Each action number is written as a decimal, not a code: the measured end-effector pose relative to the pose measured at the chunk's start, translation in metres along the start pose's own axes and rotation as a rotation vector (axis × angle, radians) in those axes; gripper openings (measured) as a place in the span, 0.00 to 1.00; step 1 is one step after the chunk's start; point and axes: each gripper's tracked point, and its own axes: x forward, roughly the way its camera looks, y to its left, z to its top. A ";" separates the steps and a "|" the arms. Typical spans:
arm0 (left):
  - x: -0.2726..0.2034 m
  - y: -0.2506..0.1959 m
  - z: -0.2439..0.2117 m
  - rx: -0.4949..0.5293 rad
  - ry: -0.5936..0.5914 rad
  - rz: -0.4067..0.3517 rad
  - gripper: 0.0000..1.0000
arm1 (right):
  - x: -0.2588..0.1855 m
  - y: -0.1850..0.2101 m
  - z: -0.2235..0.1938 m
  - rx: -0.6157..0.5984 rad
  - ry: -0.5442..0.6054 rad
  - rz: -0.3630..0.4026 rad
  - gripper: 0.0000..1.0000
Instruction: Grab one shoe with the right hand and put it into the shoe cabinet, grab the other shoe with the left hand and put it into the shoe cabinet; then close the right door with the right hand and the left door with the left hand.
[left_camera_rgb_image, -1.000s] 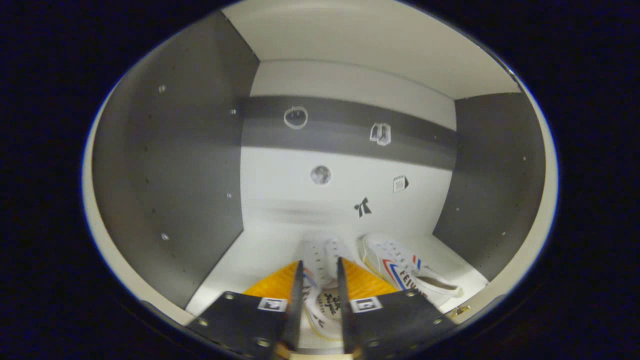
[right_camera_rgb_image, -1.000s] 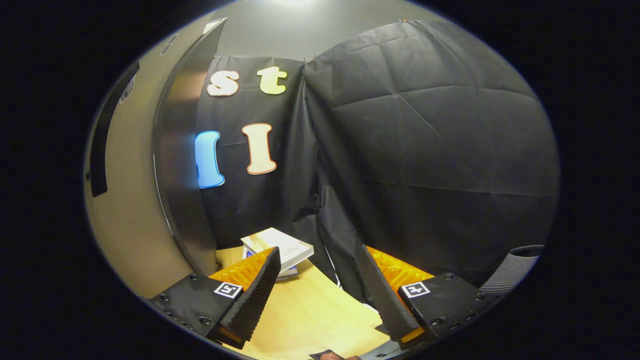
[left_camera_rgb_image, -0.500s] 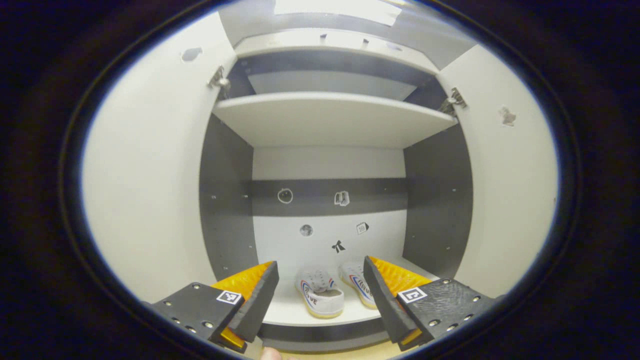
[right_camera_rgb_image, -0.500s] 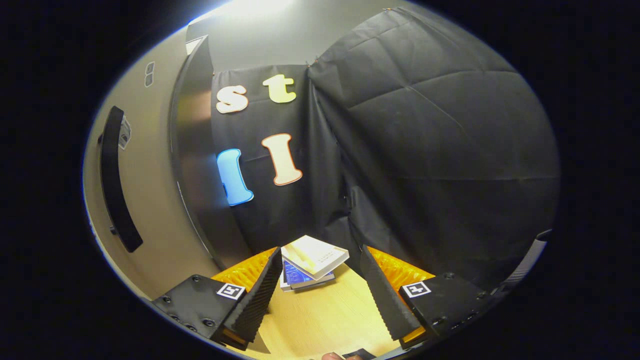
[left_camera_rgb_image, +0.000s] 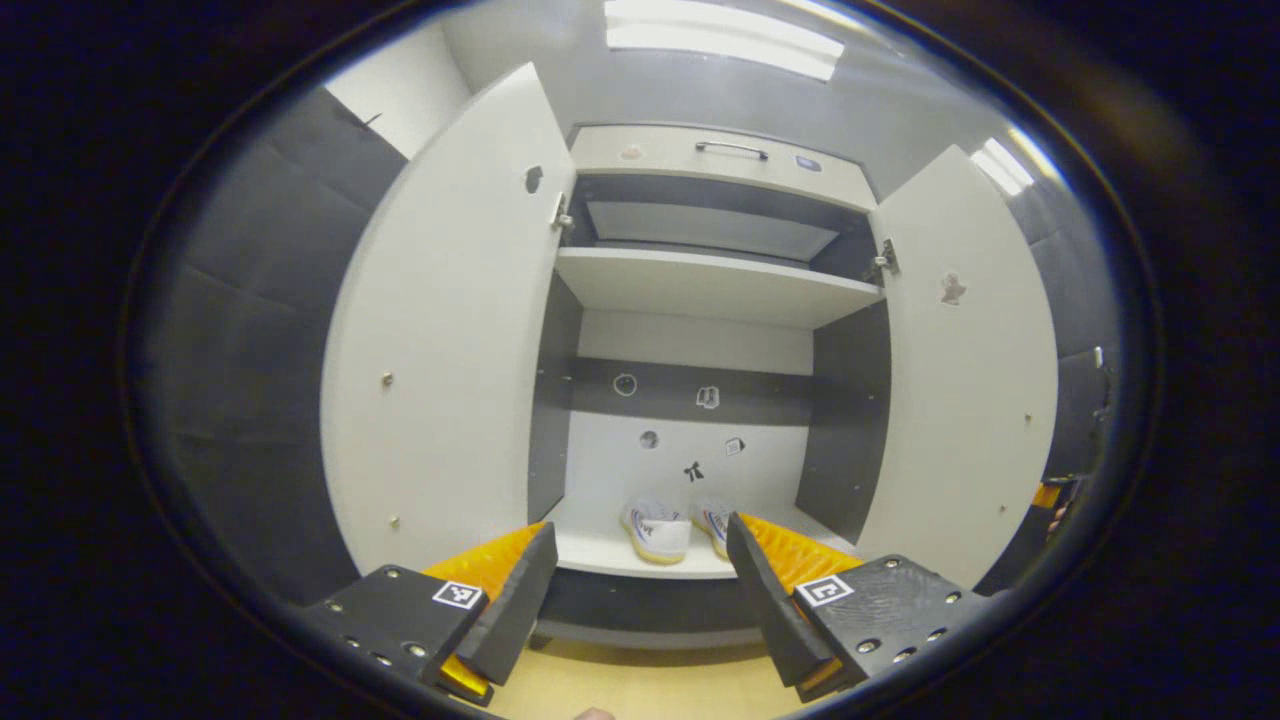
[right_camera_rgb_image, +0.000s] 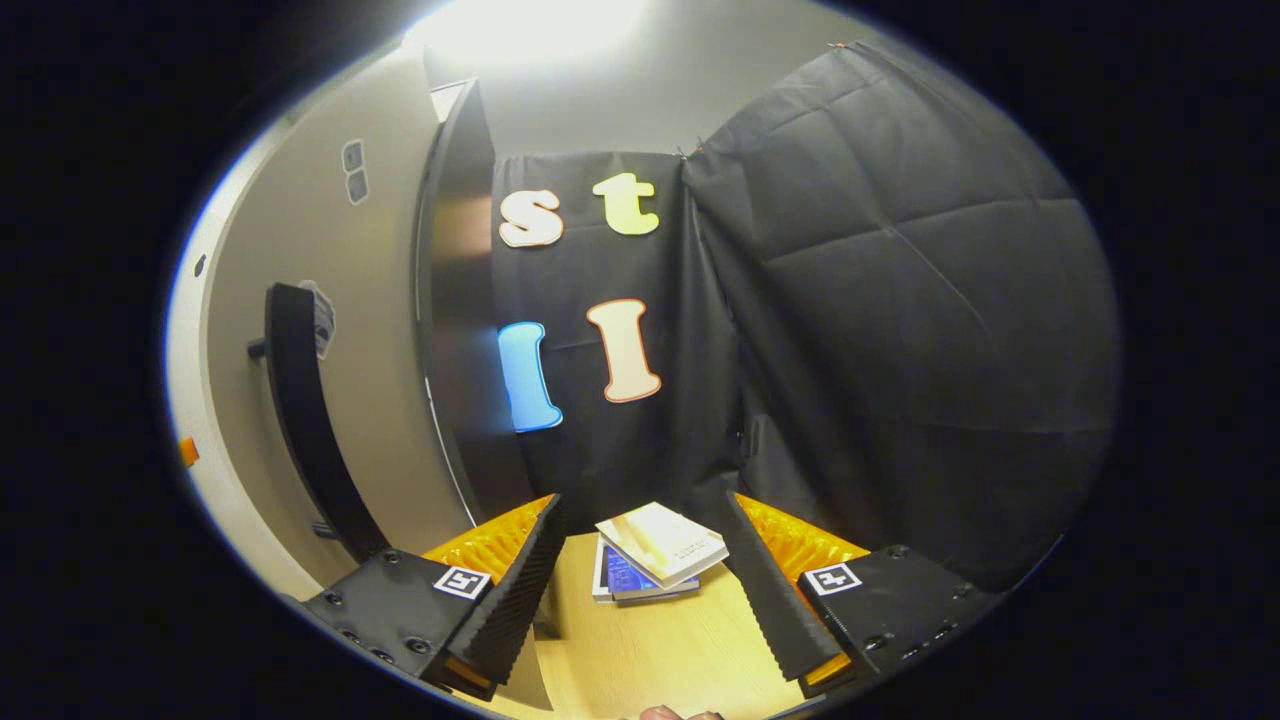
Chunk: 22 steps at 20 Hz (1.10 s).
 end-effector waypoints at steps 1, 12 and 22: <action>-0.010 0.010 -0.008 0.007 0.004 0.018 0.97 | -0.002 0.004 0.004 0.004 -0.001 0.009 0.93; -0.071 0.053 -0.066 0.090 0.145 0.037 0.97 | -0.021 0.047 0.054 0.124 -0.039 0.056 0.98; -0.082 0.057 -0.072 0.041 0.138 -0.008 0.97 | -0.034 0.085 0.060 -0.007 -0.053 0.081 0.97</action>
